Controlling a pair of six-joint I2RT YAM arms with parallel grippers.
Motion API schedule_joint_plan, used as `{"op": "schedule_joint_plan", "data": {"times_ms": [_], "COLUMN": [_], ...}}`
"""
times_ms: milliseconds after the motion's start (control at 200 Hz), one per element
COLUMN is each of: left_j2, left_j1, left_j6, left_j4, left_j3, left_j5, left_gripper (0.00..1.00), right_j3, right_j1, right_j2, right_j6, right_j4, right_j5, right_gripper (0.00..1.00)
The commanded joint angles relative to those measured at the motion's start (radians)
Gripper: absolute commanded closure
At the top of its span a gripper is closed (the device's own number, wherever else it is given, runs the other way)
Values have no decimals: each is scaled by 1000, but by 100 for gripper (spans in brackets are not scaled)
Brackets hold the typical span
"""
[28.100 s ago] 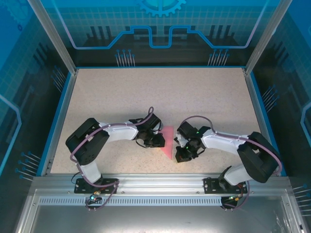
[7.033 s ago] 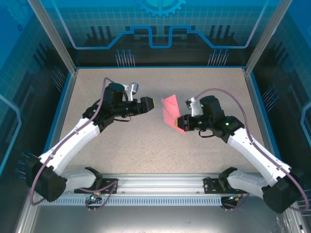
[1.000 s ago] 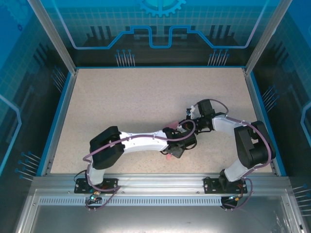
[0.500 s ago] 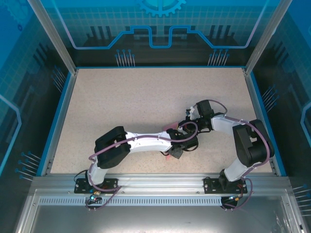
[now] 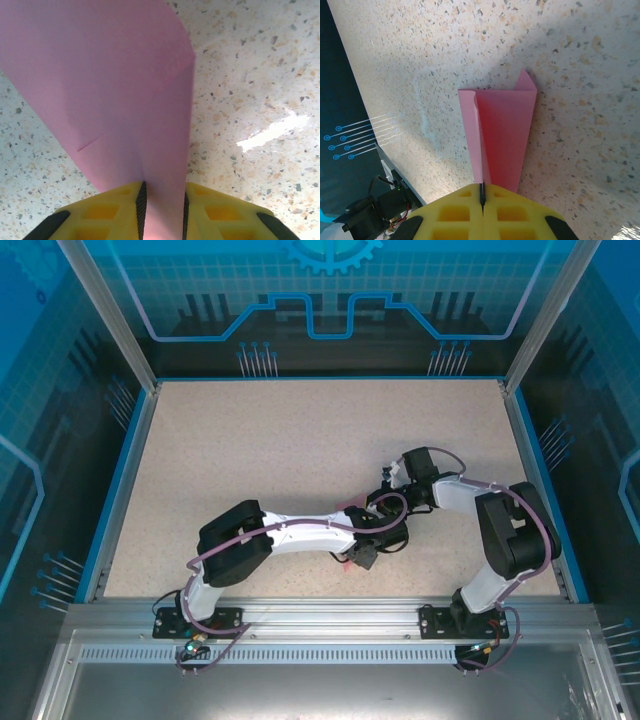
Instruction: Fold a paper plane with a square sheet of paper (fold left side to right side)
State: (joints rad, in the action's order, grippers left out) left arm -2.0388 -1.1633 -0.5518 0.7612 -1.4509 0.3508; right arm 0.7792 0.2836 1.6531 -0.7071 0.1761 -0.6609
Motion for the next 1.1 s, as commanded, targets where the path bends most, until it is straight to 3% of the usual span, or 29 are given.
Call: {"op": "schedule_joint_plan", "data": {"times_ms": [0, 185, 445, 725, 1095], "left_j2": [-2, 26, 106, 211, 314], "left_j1": [-8, 9, 52, 120, 261], "left_j6": [-8, -17, -37, -70, -190], "left_j4": [-6, -40, -150, -342, -755], "left_j3": [-10, 26, 113, 250, 519], "left_j5": [-23, -54, -143, -294, -569], "left_gripper": [78, 86, 90, 90, 90], "right_j3": [26, 49, 75, -14, -164], "right_j1": [17, 12, -27, -116, -147], "right_j2": [13, -15, -156, -386, -496], "right_j6": [14, 42, 88, 159, 211], "right_j4": [24, 48, 110, 195, 195], "right_j5": [-9, -6, 68, 185, 159], "right_gripper": [98, 89, 61, 30, 16]}}
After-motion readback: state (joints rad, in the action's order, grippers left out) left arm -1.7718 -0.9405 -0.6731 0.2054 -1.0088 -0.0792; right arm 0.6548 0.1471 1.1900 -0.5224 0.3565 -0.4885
